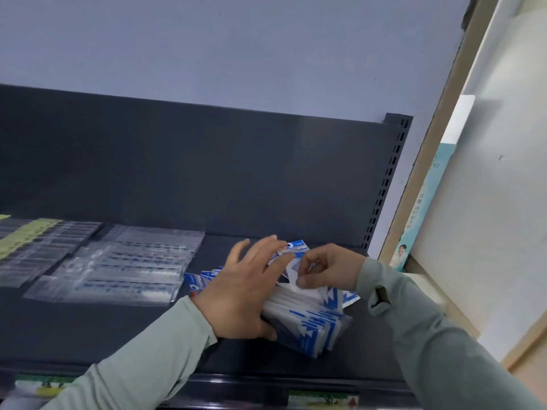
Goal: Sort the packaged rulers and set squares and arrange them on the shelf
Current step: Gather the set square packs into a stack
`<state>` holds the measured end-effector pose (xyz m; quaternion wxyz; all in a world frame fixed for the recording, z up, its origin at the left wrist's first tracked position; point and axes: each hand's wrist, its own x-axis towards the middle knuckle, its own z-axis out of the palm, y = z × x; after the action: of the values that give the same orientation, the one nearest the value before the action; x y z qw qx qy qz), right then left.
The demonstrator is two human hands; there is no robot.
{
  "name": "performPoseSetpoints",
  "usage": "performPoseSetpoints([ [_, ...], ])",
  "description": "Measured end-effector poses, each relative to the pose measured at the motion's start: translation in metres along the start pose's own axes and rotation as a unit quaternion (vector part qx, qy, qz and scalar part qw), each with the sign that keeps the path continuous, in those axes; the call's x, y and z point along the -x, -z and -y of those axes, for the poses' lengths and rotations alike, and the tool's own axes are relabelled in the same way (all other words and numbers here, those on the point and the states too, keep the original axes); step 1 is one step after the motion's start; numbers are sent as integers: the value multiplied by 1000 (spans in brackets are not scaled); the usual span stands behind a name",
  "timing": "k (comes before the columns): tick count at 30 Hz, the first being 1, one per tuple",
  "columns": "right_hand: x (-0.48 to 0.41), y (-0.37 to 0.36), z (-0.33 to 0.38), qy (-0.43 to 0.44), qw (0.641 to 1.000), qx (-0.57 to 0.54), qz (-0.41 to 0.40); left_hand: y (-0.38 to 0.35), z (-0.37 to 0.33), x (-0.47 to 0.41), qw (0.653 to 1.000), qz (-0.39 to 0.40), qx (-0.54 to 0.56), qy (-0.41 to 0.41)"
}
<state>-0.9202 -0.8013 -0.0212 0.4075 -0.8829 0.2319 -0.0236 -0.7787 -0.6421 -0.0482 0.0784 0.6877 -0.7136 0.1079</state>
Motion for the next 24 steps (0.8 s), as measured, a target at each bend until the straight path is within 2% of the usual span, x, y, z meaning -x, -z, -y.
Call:
performPoseSetpoints([
  [2, 3, 1, -1, -30, 997, -65, 20, 2, -1, -1, 999, 40, 0, 3],
  [4, 3, 0, -8, -74, 990, -118, -15, 3, -2, -1, 998, 62, 20, 0],
  [6, -3, -2, -22, -135, 985, -33, -106, 4, -2, 0, 997, 72, 25, -1],
  [8, -7, -7, -31, -218, 954, 128, -158, 6, -3, 1, 996, 91, 22, -1],
  [10, -7, -14, -30, -273, 928, 213, -139, 7, -4, 0, 994, 105, 25, 1],
  [12, -7, -19, -24, -292, 925, 215, -115, 8, -3, 1, 993, 112, 27, 0],
  [18, -17, -13, -33, -271, 943, 120, -152, 5, -2, 3, 993, 118, 25, 1],
  [21, -27, -11, -44, -197, 955, 21, -219, 6, -2, 3, 993, 117, 28, -1],
  [24, -33, -10, -43, -151, 933, -97, -311, 6, -2, 2, 992, 119, 32, 0],
])
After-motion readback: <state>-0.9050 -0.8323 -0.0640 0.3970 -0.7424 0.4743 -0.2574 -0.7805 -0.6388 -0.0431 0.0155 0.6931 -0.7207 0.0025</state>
